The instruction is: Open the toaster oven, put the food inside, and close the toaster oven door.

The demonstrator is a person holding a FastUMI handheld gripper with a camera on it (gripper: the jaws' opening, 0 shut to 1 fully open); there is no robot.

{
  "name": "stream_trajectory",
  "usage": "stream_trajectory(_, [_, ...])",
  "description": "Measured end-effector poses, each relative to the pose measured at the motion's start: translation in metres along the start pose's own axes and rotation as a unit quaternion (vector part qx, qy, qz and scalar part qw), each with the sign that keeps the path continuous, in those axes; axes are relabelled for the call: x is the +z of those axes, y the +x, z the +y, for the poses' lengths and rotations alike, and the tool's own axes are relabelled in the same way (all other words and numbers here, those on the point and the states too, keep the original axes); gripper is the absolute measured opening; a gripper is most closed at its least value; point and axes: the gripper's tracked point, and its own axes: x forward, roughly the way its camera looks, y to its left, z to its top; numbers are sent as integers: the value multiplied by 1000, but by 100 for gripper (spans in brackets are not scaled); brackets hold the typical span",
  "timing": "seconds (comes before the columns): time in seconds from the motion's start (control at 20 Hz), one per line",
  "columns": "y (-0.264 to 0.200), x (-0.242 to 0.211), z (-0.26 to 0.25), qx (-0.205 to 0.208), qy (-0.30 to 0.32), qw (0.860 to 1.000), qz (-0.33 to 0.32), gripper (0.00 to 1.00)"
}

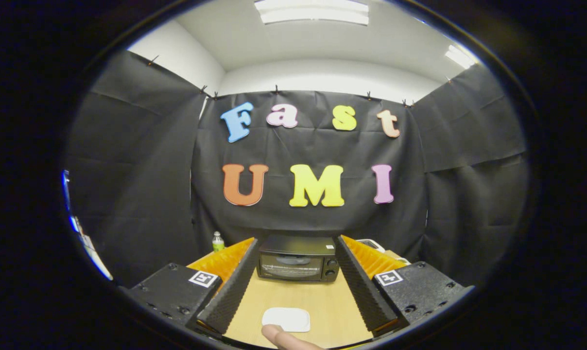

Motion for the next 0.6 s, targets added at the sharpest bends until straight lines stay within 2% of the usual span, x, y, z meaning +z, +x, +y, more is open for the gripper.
stream_trajectory(0.6, [3, -7, -5, 0, 2, 1000, 7, 100])
